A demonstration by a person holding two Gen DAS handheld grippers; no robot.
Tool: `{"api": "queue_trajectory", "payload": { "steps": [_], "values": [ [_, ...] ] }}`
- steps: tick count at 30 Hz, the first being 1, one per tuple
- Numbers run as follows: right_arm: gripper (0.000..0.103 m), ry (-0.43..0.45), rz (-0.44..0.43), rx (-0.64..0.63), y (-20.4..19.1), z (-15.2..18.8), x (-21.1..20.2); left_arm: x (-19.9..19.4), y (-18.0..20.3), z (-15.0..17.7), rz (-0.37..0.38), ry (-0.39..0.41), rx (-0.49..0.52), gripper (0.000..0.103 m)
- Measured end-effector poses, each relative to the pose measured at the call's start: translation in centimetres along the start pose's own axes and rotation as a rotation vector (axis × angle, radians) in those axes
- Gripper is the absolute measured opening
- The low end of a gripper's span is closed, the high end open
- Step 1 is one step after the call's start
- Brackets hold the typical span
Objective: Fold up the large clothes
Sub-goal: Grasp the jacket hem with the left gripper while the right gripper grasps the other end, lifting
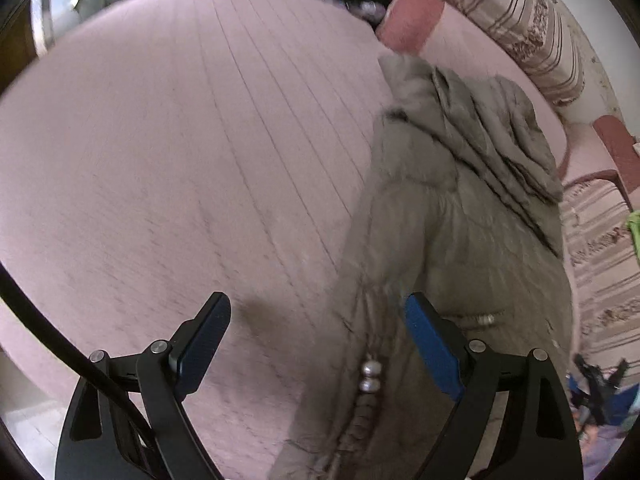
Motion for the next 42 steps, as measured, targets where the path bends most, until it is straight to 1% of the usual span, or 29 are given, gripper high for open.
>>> {"api": "queue_trajectory", "payload": {
  "steps": [1, 3, 4, 5, 7, 8, 9, 10, 14, 17, 20, 22, 23, 25, 27, 29, 32, 33, 34, 35, 36, 37, 38, 39, 40, 41, 42],
  "values": [
    [0.081, -0.014, -0.003, 0.011, 0.4, -0.2, 0.5, 0.7, 0.4, 0.0, 0.032, -0.025, 0.008, 0.088],
    [0.081, -0.054, -0.040, 0.036, 1.0, -0.3, 1.5, 1.2, 0.9, 0.2, 0.028, -0.028, 0.019, 0.088],
    [0.083, -0.063, -0.058, 0.044, 1.1, -0.4, 1.8, 1.3, 1.3, 0.3, 0.044, -0.032, 0.027, 0.088],
    [0.084, -0.063, -0.078, 0.044, 1.1, -0.4, 1.9, 1.4, 1.9, 0.7, 0.108, -0.060, 0.037, 0.088],
    [0.085, -0.092, -0.155, 0.038, 0.8, -0.2, 2.0, 1.8, 3.1, 1.9, 0.230, -0.128, 0.044, 0.088],
    [0.085, -0.133, -0.235, 0.042, 0.5, 0.2, 2.2, 2.0, 3.3, 2.4, 0.240, -0.135, 0.049, 0.088],
    [0.085, -0.170, -0.296, 0.048, 0.4, 0.7, 2.4, 2.1, 3.6, 3.0, 0.234, -0.132, 0.061, 0.088],
    [0.085, -0.189, -0.328, 0.048, 0.3, 1.1, 2.4, 2.0, 3.9, 3.8, 0.229, -0.129, 0.082, 0.088],
    [0.085, -0.241, -0.394, 0.040, 0.2, 3.0, 2.2, 1.2, 4.0, 5.7, 0.262, -0.106, 0.103, 0.088],
    [0.085, -0.282, -0.438, 0.042, 0.1, 4.6, 2.1, 0.6, 3.3, 6.7, 0.290, -0.088, 0.101, 0.088],
    [0.085, -0.303, -0.479, 0.048, 0.1, 6.1, 1.9, 0.6, 2.5, 7.7, 0.333, -0.081, 0.086, 0.088],
    [0.084, -0.314, -0.533, 0.056, -0.2, 6.8, 1.8, 1.0, 1.9, 7.9, 0.363, -0.084, 0.066, 0.088],
    [0.084, -0.315, -0.546, 0.049, -0.3, 7.1, 1.8, 1.1, 1.5, 8.0, 0.388, -0.075, 0.049, 0.088],
    [0.084, -0.324, -0.560, 0.030, -0.9, 7.6, 2.0, 1.1, 1.7, 7.7, 0.417, -0.066, 0.031, 0.090],
    [0.084, -0.341, -0.558, 0.012, -1.6, 8.2, 2.7, 1.1, 1.9, 7.6, 0.416, -0.067, 0.029, 0.091],
    [0.083, -0.364, -0.563, 0.000, -2.7, 8.8, 3.7, 1.2, 2.6, 7.8, 0.399, -0.066, 0.046, 0.091],
    [0.083, -0.350, -0.548, -0.060, -5.0, 9.7, 4.2, 1.8, 4.0, 8.3, 0.379, -0.097, 0.091, 0.091],
    [0.082, -0.346, -0.545, -0.075, -5.8, 9.9, 4.3, 2.2, 4.9, 8.7, 0.354, -0.122, 0.125, 0.091],
    [0.081, -0.344, -0.540, -0.082, -6.2, 10.0, 4.4, 2.5, 5.5, 8.8, 0.326, -0.127, 0.145, 0.091],
    [0.080, -0.340, -0.528, -0.091, -6.7, 10.3, 4.6, 2.6, 6.1, 9.0, 0.275, -0.125, 0.169, 0.091],
    [0.079, -0.331, -0.508, -0.099, -7.1, 10.5, 4.9, 2.7, 6.5, 9.1, 0.239, -0.123, 0.182, 0.088],
    [0.075, -0.320, -0.484, -0.110, -7.4, 10.8, 5.0, 2.8, 6.8, 9.1, 0.193, -0.118, 0.185, 0.083],
    [0.072, -0.307, -0.450, -0.124, -7.7, 11.0, 5.0, 2.8, 6.8, 8.9, 0.146, -0.111, 0.167, 0.068],
    [0.065, -0.296, -0.420, -0.135, -7.9, 11.0, 5.0, 2.8, 6.6, 8.8, 0.111, -0.106, 0.146, 0.046],
    [0.055, -0.287, -0.391, -0.139, -7.9, 11.1, 5.0, 2.7, 6.2, 8.6, 0.070, -0.102, 0.109, 0.037],
    [0.048, -0.284, -0.379, -0.131, -7.8, 11.1, 5.0, 2.5, 6.0, 8.5, 0.084, -0.101, 0.086, 0.027],
    [0.035, -0.285, -0.376, -0.118, -7.6, 10.9, 4.9, 2.1, 5.8, 8.5, 0.107, -0.093, 0.065, 0.021]
  ]
}}
Point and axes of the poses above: each gripper's, at about its wrist camera, not at the fingertips, and x roughly the way its jaws point, y to its right, z to its underside, the point moved 6 cm from there along x, roughly the way its jaws point, and after that the axes turned 14 degrees about -y, right-handed, at the moved point
